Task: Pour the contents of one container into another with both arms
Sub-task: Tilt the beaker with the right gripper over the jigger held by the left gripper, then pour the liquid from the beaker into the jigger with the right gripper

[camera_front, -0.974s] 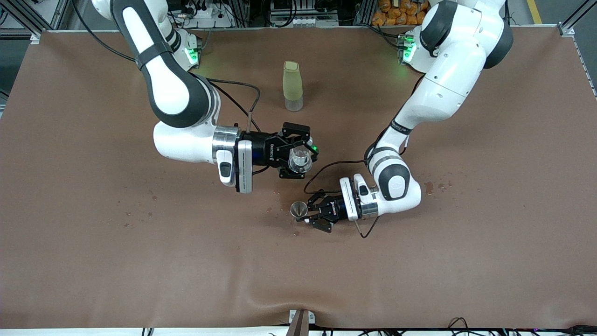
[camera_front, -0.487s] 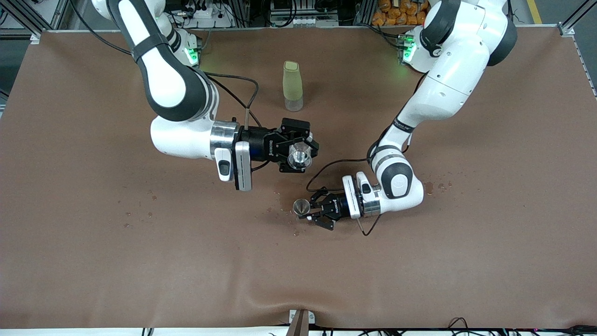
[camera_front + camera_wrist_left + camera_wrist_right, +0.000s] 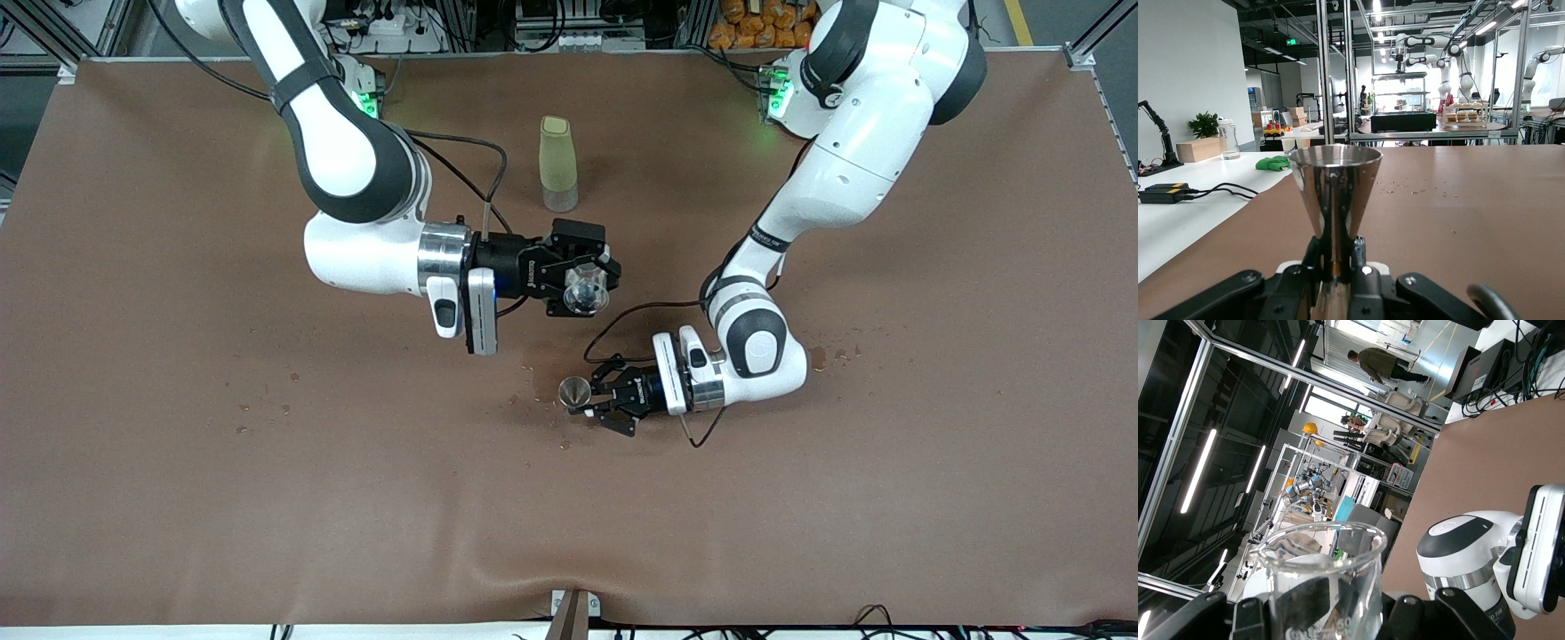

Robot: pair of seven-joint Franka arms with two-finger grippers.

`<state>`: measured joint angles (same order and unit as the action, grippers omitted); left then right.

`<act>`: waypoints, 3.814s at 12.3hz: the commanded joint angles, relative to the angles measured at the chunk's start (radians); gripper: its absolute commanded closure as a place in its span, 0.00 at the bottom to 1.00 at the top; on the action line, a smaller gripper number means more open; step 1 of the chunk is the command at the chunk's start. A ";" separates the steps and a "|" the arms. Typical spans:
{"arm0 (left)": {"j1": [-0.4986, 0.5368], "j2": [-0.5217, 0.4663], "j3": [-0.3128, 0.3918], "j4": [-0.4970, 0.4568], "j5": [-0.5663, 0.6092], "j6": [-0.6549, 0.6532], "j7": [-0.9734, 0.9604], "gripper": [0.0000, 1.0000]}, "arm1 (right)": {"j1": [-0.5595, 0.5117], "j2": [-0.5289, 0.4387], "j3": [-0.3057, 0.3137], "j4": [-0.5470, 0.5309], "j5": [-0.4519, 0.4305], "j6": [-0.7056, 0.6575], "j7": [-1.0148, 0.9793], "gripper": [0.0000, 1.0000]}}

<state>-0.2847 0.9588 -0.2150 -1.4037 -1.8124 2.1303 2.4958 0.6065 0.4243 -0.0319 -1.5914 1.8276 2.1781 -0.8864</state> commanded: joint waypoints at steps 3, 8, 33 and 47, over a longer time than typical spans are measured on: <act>0.024 -0.043 -0.003 -0.052 0.041 -0.029 -0.014 1.00 | 0.015 -0.030 -0.013 -0.027 0.024 0.005 0.087 1.00; 0.036 -0.066 -0.006 -0.076 0.067 -0.029 -0.049 1.00 | 0.015 -0.032 -0.013 -0.018 0.025 0.005 0.201 1.00; 0.052 -0.074 -0.004 -0.086 0.071 -0.073 -0.064 1.00 | -0.002 0.119 -0.016 0.191 0.098 0.008 0.323 1.00; 0.065 -0.072 -0.006 -0.084 0.096 -0.093 -0.072 1.00 | -0.005 0.146 -0.016 0.231 0.176 0.012 0.383 1.00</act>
<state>-0.2299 0.9194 -0.2155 -1.4570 -1.7338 2.0485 2.4409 0.6045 0.5614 -0.0513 -1.3843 1.9810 2.1857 -0.5271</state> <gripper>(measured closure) 0.797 0.850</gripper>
